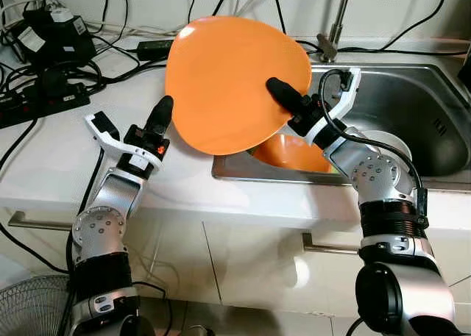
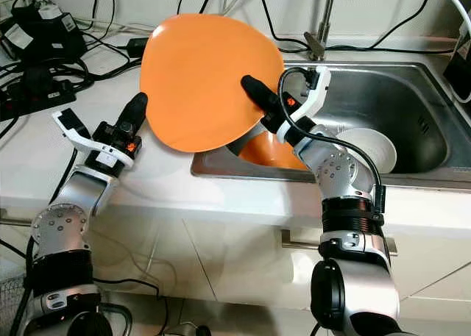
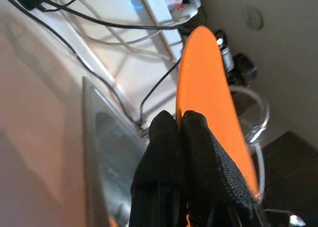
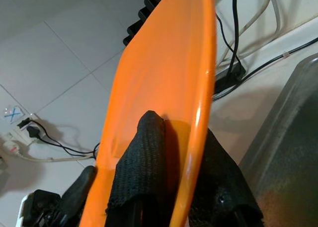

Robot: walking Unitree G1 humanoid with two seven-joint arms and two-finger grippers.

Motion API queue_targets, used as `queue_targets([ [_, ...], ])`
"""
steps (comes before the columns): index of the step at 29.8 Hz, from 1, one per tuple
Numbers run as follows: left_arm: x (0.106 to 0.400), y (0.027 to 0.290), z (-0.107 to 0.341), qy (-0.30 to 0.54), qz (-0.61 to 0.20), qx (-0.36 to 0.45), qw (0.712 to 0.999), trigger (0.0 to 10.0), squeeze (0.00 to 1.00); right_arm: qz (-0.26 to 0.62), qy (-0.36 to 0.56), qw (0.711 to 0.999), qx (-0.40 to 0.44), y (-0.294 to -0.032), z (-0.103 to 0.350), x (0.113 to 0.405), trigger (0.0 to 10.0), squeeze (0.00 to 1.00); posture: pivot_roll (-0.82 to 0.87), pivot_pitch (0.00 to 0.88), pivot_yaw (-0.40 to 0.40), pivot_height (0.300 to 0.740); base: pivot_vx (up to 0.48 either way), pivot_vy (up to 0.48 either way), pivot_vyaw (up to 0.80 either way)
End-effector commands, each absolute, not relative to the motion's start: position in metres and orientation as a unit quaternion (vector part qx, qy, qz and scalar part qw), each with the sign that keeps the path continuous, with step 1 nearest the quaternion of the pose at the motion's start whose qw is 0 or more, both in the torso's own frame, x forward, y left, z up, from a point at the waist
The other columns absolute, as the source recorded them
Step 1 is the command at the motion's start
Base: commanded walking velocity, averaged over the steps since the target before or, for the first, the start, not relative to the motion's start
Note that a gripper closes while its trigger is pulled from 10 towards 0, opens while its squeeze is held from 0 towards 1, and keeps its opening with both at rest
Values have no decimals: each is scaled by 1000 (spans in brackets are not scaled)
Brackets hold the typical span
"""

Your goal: Kitchen organization

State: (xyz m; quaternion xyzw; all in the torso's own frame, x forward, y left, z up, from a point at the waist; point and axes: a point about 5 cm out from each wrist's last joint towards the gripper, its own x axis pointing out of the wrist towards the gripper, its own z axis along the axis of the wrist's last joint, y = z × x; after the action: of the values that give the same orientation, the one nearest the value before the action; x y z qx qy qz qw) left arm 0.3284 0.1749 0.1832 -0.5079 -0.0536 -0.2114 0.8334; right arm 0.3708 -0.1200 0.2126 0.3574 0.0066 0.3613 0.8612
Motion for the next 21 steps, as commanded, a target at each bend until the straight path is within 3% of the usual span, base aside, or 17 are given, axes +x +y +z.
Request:
queue_targets([
  [1, 332, 171, 192, -56, -220, -485, 844, 10000, 1000, 369, 12, 862, 348, -115, 217, 372, 0, 0, -36, 34, 70, 740, 0, 0, 0],
  [10, 334, 169, 186, -32, -202, -448, 870, 10000, 1000, 366, 17, 861, 353, -114, 215, 372, 0, 0, -35, 34, 69, 740, 0, 0, 0],
  [21, 329, 161, 192, -30, -231, -435, 870, 10000, 1000, 312, 5, 876, 367, -123, 217, 380, 0, 0, -32, 37, 68, 740, 0, 0, 0],
])
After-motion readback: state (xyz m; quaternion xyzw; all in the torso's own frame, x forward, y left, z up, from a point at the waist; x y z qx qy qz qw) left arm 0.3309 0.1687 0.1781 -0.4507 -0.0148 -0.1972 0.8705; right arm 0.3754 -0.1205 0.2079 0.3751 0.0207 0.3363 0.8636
